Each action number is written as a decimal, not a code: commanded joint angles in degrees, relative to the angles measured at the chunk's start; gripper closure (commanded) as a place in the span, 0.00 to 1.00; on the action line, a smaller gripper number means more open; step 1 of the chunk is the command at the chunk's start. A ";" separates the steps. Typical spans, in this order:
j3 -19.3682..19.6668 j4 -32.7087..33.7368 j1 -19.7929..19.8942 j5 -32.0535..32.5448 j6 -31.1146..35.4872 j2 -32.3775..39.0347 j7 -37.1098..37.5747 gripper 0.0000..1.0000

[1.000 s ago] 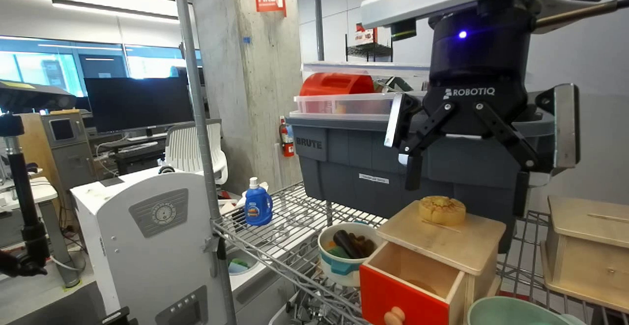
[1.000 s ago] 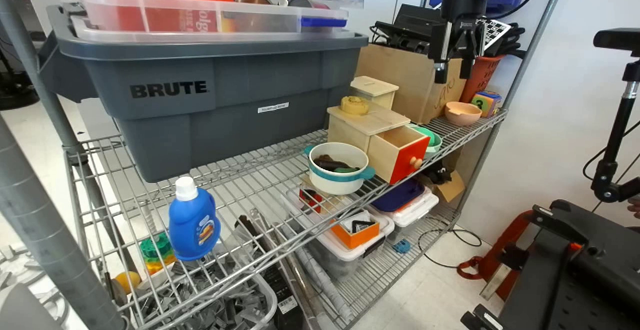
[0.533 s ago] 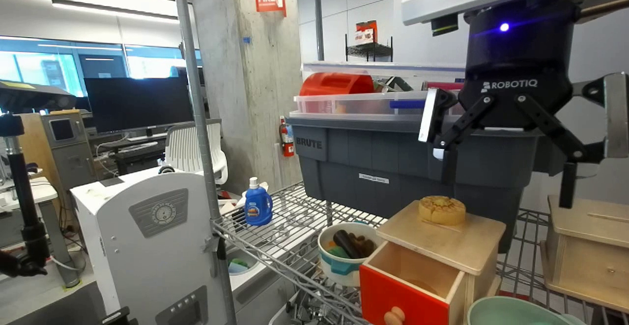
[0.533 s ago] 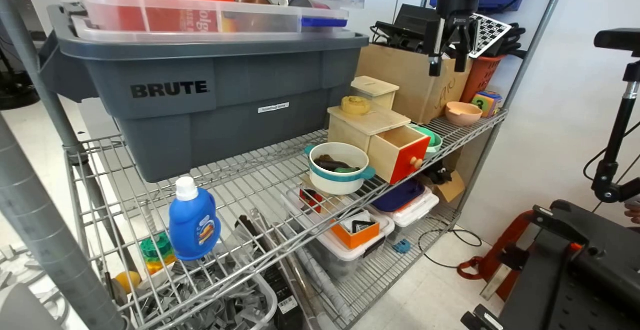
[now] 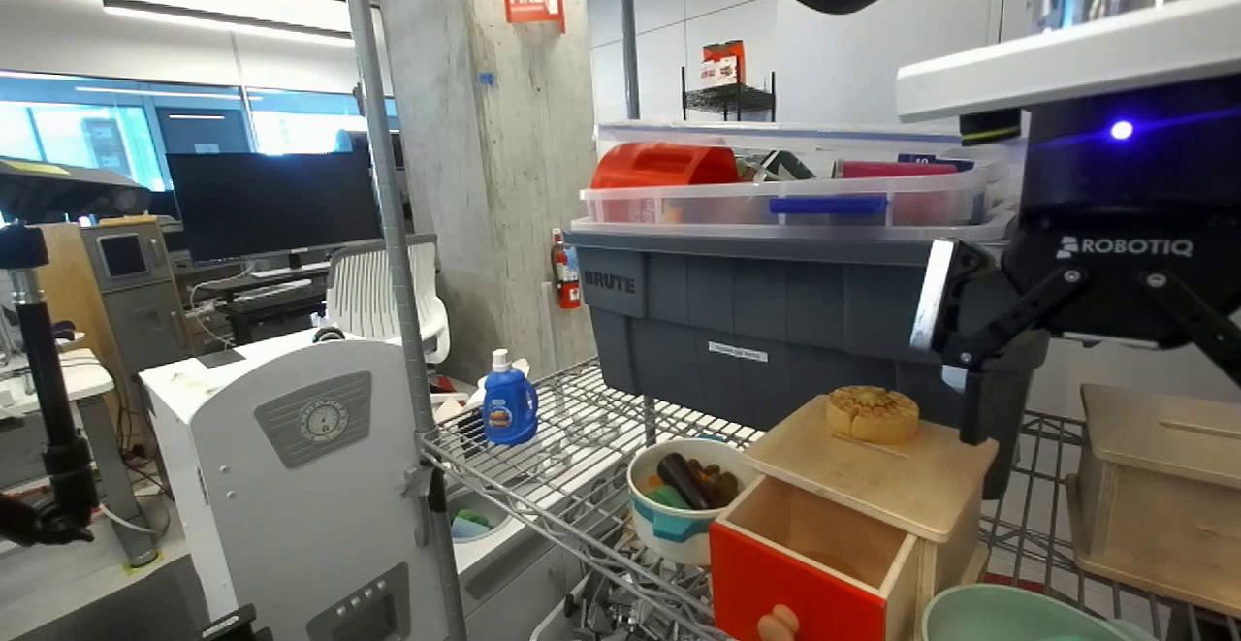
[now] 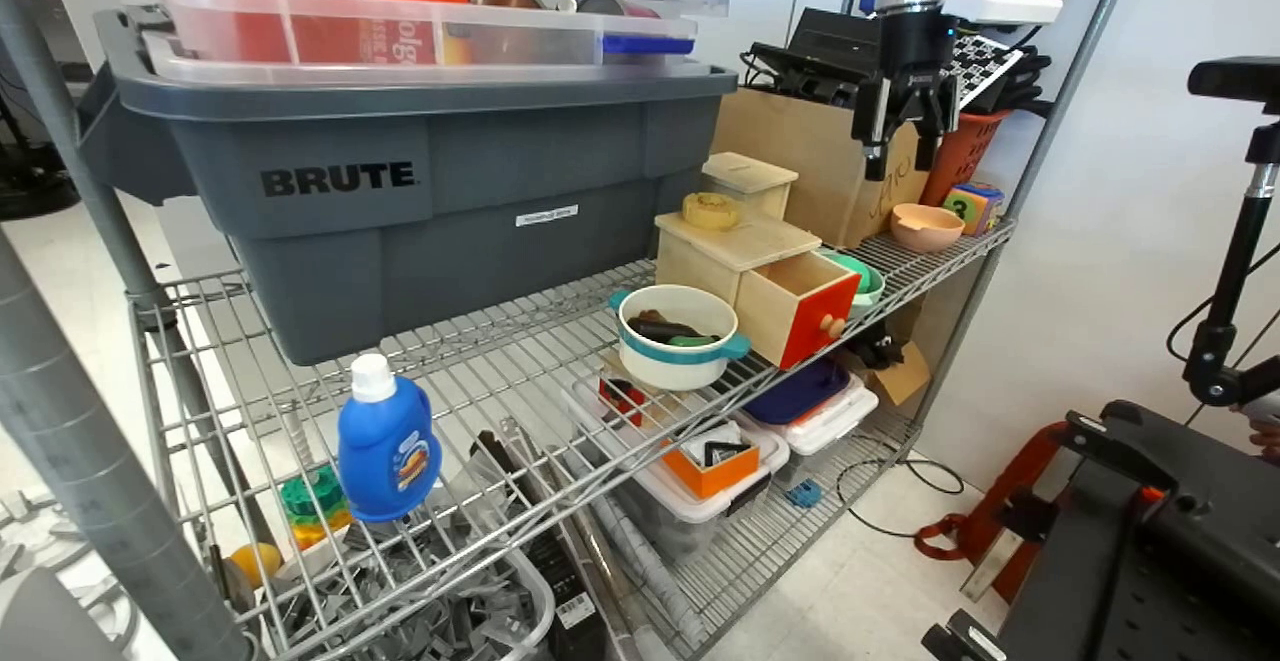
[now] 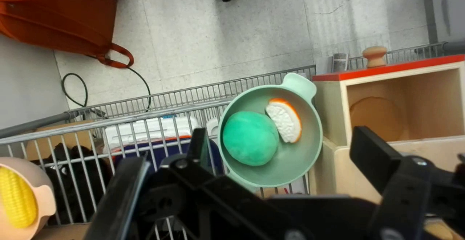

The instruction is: Pick up the pee plus toy and put it in the drawer

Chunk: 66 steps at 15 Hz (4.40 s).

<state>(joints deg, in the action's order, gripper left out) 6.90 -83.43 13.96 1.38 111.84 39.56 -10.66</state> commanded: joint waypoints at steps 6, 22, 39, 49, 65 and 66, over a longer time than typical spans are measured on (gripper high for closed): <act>-0.33 8.37 1.22 0.23 -2.02 7.60 -0.40 0.00; -0.38 16.74 2.00 0.13 -3.05 17.40 0.21 0.00; -0.94 24.95 1.20 0.27 -6.89 22.97 0.60 0.00; -0.90 27.72 1.14 0.35 -7.72 25.06 0.77 0.34; -0.37 23.44 -0.09 0.46 -5.56 22.10 0.67 1.00; -0.28 21.65 -0.59 0.68 -4.65 20.77 0.74 1.00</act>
<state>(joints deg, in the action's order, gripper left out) 6.34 -57.67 14.62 1.37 105.65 63.69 -10.48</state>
